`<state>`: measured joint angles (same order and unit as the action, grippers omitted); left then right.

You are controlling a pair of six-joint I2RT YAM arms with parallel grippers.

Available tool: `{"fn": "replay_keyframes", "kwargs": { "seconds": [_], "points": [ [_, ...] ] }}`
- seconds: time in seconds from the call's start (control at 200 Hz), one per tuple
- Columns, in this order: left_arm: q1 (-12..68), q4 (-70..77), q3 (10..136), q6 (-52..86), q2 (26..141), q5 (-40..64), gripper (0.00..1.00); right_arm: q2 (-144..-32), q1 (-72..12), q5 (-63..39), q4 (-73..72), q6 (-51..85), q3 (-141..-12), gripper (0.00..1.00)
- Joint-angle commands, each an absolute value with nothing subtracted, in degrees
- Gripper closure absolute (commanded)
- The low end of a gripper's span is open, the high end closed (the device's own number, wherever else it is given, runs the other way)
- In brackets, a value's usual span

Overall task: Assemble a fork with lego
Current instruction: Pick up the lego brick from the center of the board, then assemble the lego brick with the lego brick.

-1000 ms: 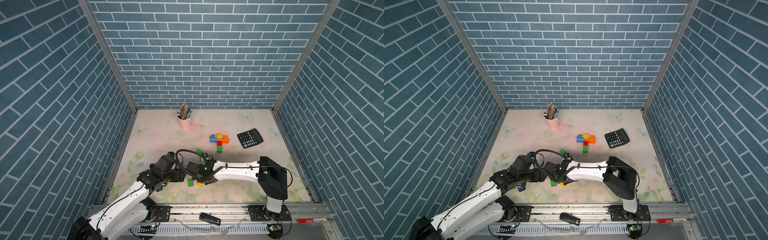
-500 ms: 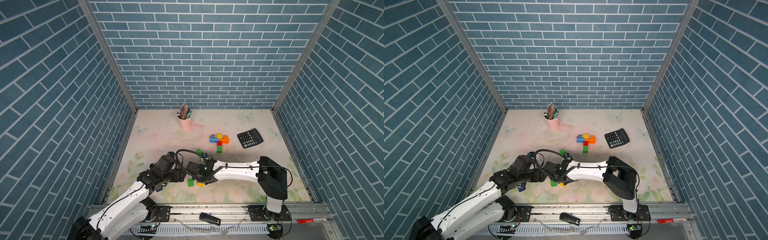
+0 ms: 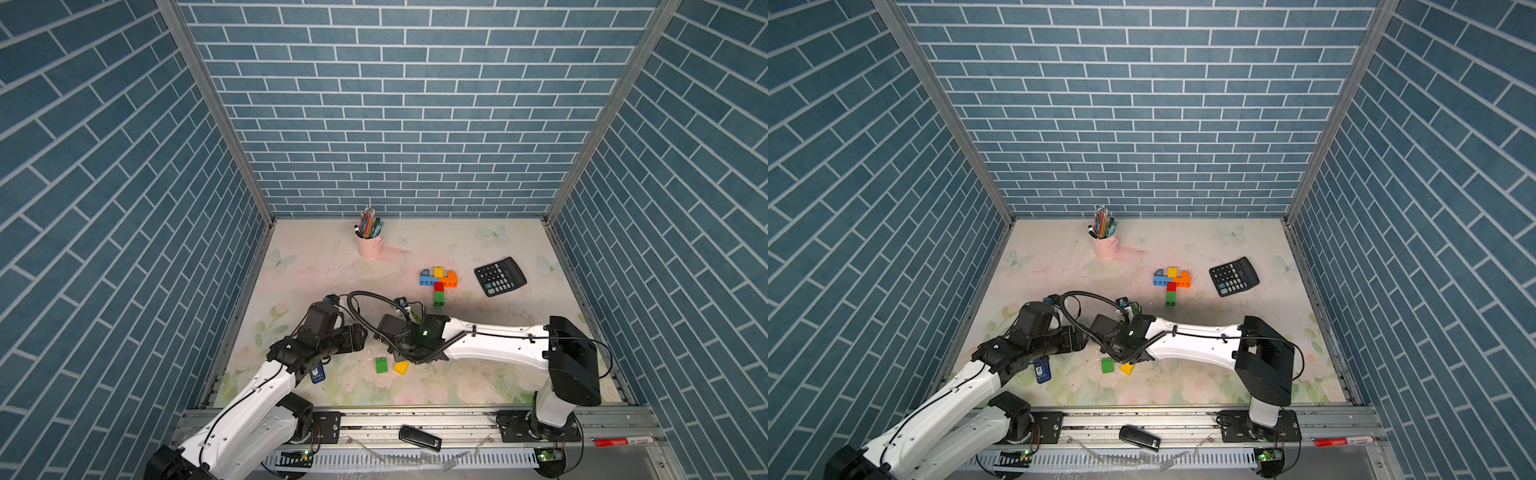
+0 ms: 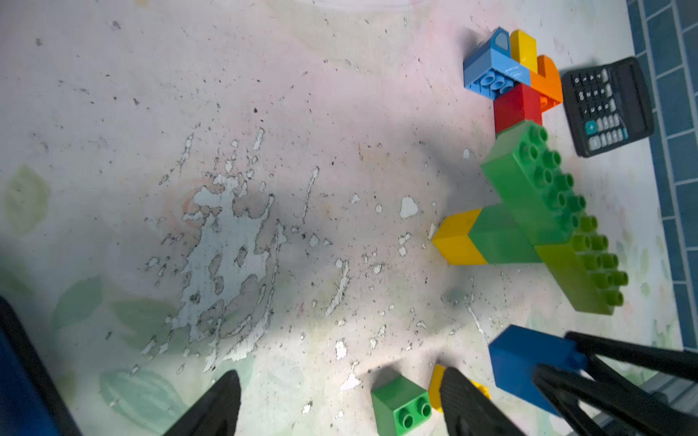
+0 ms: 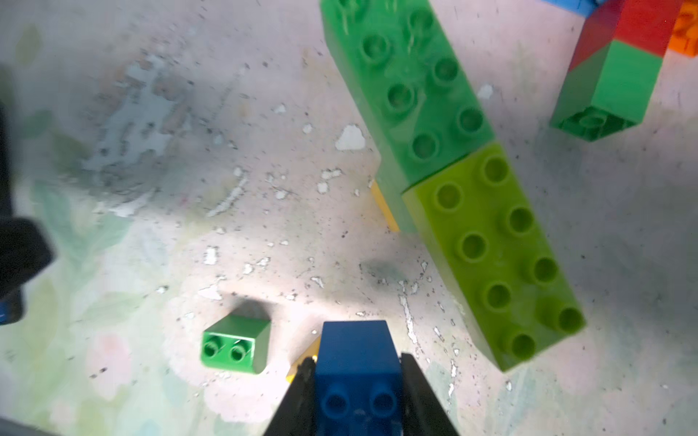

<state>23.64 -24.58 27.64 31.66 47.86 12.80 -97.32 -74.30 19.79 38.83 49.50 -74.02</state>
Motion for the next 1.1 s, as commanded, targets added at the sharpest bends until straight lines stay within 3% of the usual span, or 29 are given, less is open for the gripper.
{"fn": "replay_keyframes", "kwargs": {
  "seconds": [0.0,0.185,0.395,0.69,1.095],
  "points": [
    [20.49,-20.46,29.72,31.42,50.16,17.54,0.16,-91.44,-73.63,19.60,35.16,39.97,-73.22,1.00],
    [17.90,-14.48,33.82,31.55,59.03,22.84,0.15,-85.79,-67.47,9.54,33.68,30.28,-72.95,1.00],
    [16.10,-10.93,41.99,31.68,73.28,28.17,0.15,-86.19,-58.82,0.08,44.21,23.52,-78.53,1.00],
    [15.29,-10.30,49.94,31.54,85.33,30.85,0.16,-95.67,-56.25,0.67,54.86,15.29,-89.92,1.00],
    [15.29,-9.90,53.77,30.53,91.75,33.96,0.19,-101.80,-56.26,0.09,51.00,13.51,-92.29,1.00]
  ]
}}
